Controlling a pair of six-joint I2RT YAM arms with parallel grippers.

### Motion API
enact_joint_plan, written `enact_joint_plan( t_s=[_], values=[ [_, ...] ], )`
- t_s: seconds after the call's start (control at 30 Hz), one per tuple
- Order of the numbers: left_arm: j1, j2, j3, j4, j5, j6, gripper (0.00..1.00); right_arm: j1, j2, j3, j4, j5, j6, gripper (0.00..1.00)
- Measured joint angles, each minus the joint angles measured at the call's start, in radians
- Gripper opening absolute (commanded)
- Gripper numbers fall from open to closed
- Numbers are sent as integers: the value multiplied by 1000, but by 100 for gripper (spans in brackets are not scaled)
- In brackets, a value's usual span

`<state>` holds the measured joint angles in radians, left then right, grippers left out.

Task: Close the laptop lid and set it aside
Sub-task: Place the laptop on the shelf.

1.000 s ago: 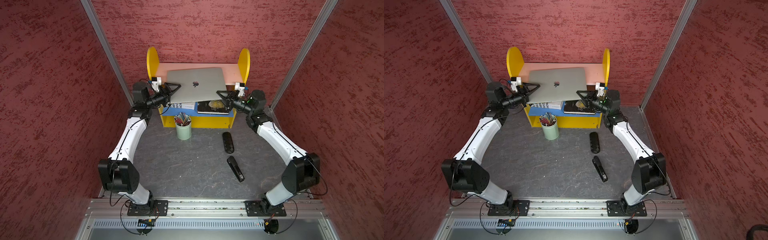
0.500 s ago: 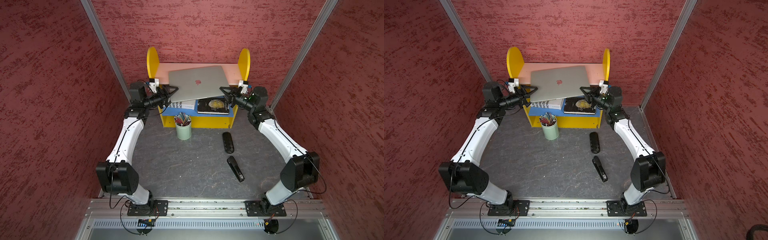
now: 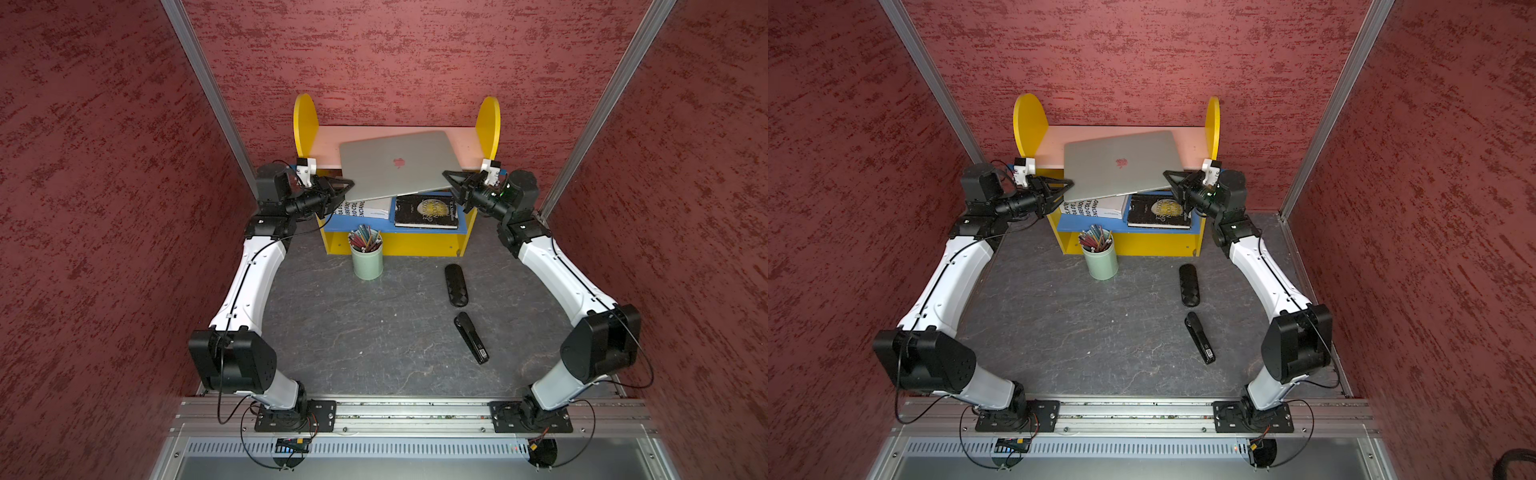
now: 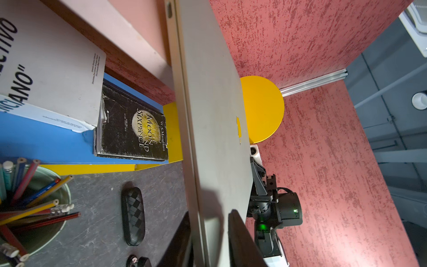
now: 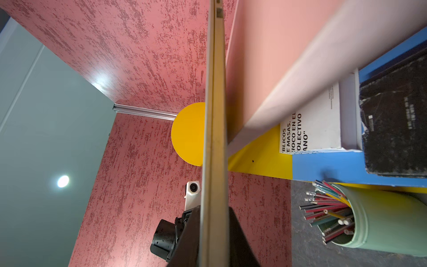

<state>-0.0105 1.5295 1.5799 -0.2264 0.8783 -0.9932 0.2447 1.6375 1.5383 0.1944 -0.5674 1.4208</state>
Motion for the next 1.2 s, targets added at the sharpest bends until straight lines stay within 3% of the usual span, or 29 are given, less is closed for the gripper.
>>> enact_joint_plan(
  t_s=[0.23, 0.7, 1.03, 1.2],
  values=[
    [0, 34, 100, -76, -1, -23, 12, -2, 11, 13, -7, 8, 17, 0],
    [-2, 235, 382, -204, 11, -11, 14, -6, 18, 25, -13, 42, 27, 0],
    [-2, 312, 491, -258, 9, 7, 20, -6, 33, 59, -51, 46, 23, 11],
    [-2, 317, 491, -274, -9, 37, 32, -6, 69, 121, -99, 45, 8, 18]
  ],
)
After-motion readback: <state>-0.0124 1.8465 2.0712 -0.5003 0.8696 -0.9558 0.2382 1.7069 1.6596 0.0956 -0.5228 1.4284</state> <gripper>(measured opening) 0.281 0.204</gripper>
